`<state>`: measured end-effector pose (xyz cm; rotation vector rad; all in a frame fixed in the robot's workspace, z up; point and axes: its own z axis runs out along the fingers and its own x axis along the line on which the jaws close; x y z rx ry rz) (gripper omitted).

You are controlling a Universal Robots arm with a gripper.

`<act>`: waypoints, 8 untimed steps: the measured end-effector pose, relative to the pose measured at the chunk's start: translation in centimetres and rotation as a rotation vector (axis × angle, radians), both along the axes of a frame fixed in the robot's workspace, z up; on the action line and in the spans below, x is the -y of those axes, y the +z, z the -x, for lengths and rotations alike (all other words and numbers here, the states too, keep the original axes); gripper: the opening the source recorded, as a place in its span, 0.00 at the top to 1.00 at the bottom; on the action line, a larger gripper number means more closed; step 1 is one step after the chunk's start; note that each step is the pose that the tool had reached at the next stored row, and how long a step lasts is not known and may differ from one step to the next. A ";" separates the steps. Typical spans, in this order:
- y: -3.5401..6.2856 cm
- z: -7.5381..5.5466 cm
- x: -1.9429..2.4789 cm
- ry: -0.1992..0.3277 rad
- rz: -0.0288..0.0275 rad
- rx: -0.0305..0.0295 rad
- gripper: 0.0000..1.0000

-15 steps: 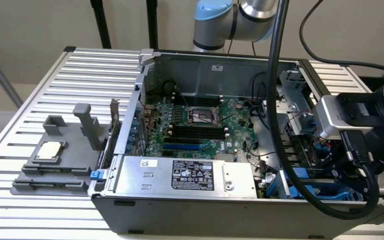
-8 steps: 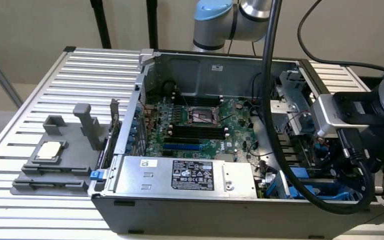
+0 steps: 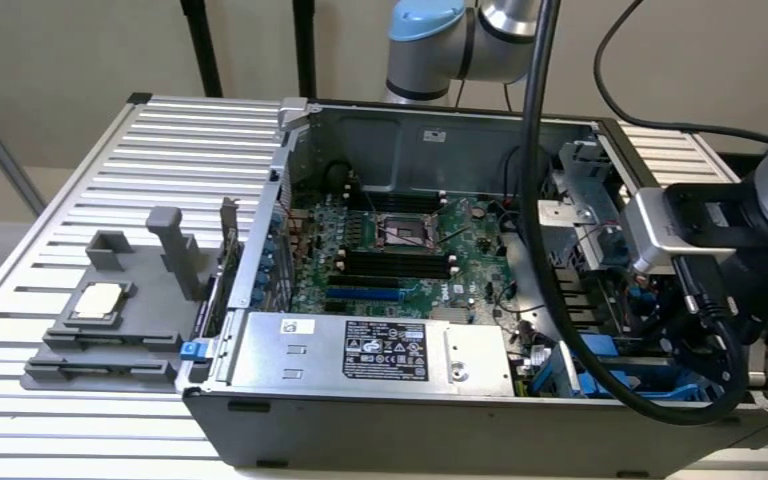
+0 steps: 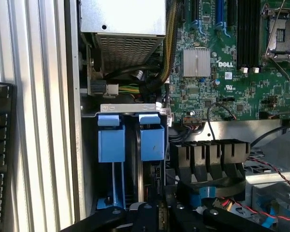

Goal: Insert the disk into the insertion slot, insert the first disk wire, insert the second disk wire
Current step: 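Insert the first disk wire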

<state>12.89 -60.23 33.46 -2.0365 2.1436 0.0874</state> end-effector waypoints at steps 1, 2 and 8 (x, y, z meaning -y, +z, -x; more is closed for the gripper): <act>-0.01 0.0 0.00 0.000 0.0004 0.0000 0.84; -0.02 -0.1 -0.01 0.000 0.0009 0.0001 0.84; -0.19 -0.1 0.00 0.000 0.0043 0.0001 0.84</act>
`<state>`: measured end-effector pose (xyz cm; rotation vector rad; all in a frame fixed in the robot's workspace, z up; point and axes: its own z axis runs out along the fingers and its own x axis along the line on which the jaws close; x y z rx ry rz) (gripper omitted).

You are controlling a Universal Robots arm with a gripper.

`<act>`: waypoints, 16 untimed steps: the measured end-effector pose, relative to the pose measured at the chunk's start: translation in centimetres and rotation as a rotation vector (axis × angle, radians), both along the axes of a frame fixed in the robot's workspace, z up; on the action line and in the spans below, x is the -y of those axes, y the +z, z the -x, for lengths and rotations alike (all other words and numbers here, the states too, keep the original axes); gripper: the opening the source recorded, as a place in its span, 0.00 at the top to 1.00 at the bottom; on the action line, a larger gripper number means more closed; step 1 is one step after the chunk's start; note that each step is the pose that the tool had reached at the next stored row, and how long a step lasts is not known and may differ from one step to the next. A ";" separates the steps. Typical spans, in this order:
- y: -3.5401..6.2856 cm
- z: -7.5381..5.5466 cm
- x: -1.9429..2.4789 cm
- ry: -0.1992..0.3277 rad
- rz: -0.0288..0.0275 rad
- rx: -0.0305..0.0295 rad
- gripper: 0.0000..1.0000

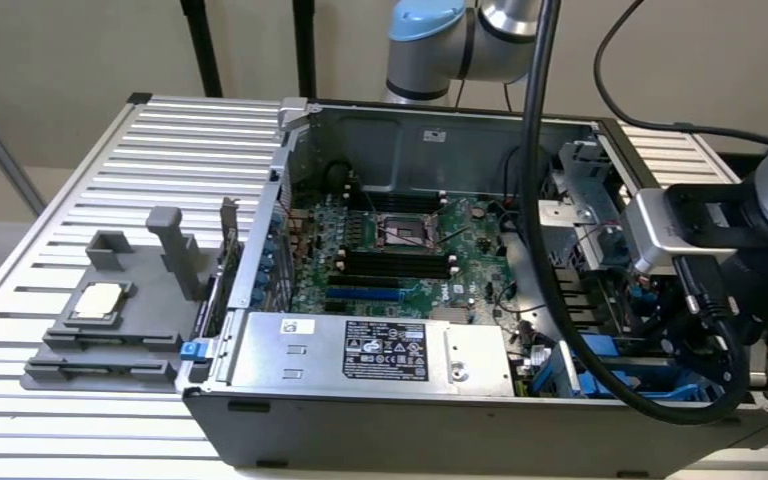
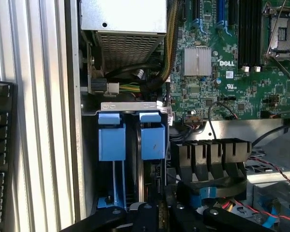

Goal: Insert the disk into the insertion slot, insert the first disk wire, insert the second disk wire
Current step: 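Insert the first disk wire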

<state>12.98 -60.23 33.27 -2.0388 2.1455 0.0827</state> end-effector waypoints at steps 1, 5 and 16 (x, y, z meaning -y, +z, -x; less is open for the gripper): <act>-0.04 0.0 0.00 0.000 0.0012 0.0000 0.84; -0.11 0.0 0.00 0.000 0.0031 0.0000 0.84; 1.93 0.0 0.01 0.000 0.0029 -0.0095 0.75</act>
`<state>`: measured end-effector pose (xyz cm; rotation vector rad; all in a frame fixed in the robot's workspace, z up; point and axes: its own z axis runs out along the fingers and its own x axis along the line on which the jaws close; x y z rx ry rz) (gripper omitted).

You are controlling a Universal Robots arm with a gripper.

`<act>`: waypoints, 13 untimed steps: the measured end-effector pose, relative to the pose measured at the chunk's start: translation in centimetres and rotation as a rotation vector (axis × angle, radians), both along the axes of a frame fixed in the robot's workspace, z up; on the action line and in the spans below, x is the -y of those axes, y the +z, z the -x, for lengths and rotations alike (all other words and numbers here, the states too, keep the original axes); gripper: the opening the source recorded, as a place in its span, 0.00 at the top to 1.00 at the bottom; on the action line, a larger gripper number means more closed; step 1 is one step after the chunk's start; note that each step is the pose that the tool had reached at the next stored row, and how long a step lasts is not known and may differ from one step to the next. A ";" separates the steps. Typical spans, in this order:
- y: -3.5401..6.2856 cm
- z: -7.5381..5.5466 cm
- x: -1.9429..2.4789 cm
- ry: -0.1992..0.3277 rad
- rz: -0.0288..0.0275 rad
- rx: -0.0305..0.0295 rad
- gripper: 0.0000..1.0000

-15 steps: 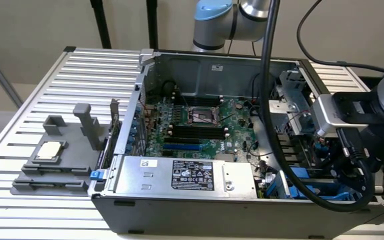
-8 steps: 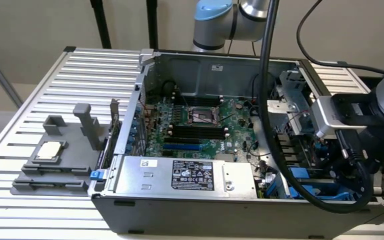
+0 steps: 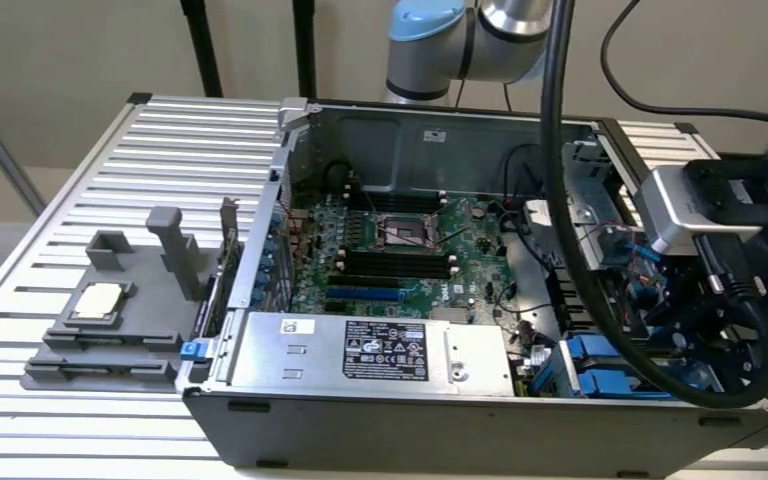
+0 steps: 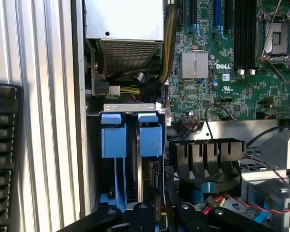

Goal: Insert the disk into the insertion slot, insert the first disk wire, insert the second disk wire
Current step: 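Insert the first disk wire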

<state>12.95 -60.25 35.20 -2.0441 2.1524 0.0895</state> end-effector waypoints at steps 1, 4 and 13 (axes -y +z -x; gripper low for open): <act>0.18 0.1 0.02 0.000 0.0003 -0.0007 0.75; 0.29 1.1 0.10 0.000 0.0001 -0.0011 0.75; 0.31 3.7 0.26 0.000 0.0002 -0.0011 0.75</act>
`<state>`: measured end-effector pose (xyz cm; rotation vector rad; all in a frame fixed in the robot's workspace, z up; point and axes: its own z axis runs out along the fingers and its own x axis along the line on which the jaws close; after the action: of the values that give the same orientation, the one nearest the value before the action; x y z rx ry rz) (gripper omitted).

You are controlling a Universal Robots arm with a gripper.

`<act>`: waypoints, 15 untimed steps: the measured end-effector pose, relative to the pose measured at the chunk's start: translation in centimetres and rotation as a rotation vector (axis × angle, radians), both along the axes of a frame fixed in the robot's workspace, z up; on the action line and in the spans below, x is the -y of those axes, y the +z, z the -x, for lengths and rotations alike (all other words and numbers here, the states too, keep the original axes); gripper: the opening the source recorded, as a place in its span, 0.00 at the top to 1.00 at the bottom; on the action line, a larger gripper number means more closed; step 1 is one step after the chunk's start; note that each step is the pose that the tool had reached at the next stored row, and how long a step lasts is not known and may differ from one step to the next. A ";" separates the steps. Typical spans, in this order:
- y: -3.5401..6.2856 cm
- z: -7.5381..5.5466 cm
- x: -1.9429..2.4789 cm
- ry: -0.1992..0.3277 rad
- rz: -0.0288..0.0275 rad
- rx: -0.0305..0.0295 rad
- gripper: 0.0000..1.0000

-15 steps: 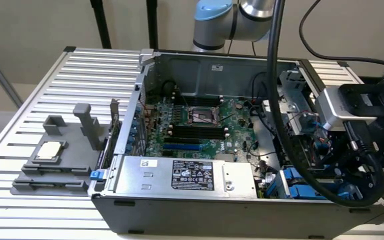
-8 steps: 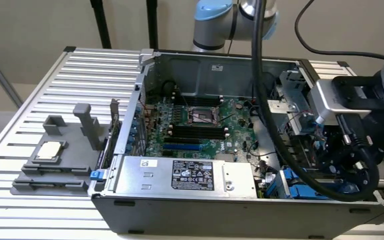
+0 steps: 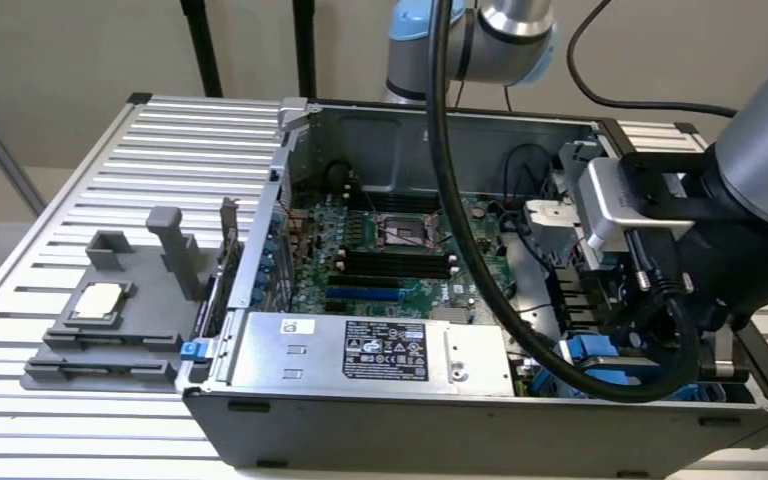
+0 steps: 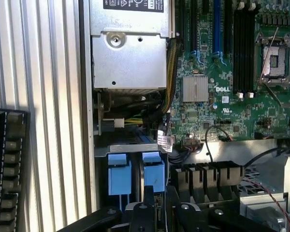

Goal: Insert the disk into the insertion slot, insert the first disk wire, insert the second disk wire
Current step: 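Insert the first disk wire, then insert the second disk wire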

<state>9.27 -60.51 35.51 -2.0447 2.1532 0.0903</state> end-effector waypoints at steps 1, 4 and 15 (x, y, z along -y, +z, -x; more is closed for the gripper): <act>0.00 0.0 0.00 0.000 0.0000 0.0000 0.75; 0.00 0.0 0.00 0.000 -0.0001 0.0000 0.75; 0.00 0.0 0.00 0.000 -0.0001 0.0001 0.75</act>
<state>9.27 -60.50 35.51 -2.0447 2.1530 0.0903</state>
